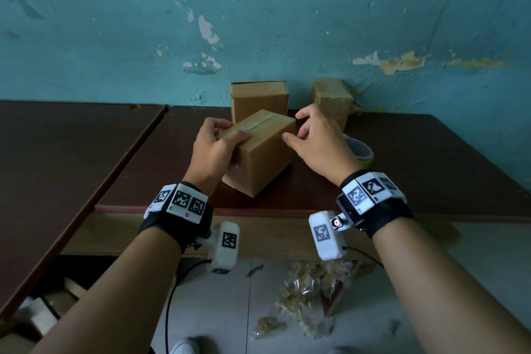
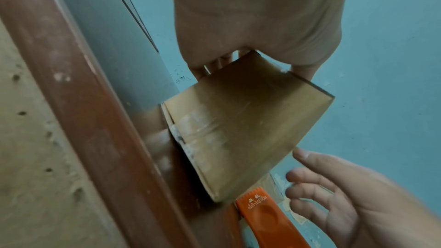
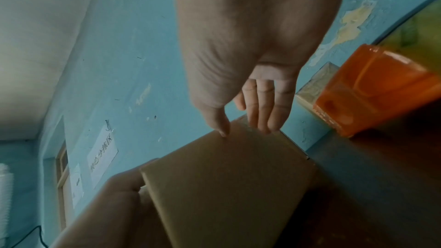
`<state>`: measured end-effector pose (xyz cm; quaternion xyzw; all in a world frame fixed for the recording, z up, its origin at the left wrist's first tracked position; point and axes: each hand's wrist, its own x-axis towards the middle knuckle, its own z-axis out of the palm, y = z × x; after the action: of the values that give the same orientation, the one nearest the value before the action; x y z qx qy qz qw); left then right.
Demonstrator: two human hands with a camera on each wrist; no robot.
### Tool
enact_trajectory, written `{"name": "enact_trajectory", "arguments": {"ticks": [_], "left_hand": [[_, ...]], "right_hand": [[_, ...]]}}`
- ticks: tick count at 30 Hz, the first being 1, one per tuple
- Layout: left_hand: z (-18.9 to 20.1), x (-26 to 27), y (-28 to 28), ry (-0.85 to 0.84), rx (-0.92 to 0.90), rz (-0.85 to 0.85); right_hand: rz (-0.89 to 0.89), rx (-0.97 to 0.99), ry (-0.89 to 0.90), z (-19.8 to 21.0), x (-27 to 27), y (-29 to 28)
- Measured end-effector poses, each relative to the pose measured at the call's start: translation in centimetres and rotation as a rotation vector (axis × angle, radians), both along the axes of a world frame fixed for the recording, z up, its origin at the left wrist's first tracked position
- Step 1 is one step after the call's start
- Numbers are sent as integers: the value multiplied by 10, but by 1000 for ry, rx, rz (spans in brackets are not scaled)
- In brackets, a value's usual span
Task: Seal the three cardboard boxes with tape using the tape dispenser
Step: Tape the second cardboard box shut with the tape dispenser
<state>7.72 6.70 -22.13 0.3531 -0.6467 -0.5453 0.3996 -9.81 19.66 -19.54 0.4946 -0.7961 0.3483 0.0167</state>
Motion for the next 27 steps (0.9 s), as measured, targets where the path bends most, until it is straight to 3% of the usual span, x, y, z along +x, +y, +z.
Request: {"name": "enact_trajectory", "arguments": {"ticks": [6, 12, 27], "left_hand": [[2, 0, 2, -47, -13, 34], [2, -3, 7, -22, -28, -58], [-3, -6, 10, -11, 36, -176]], "right_hand": [[78, 28, -87, 0, 8, -4], [111, 34, -230, 0, 4, -2], [95, 79, -171, -2, -3, 0]]}}
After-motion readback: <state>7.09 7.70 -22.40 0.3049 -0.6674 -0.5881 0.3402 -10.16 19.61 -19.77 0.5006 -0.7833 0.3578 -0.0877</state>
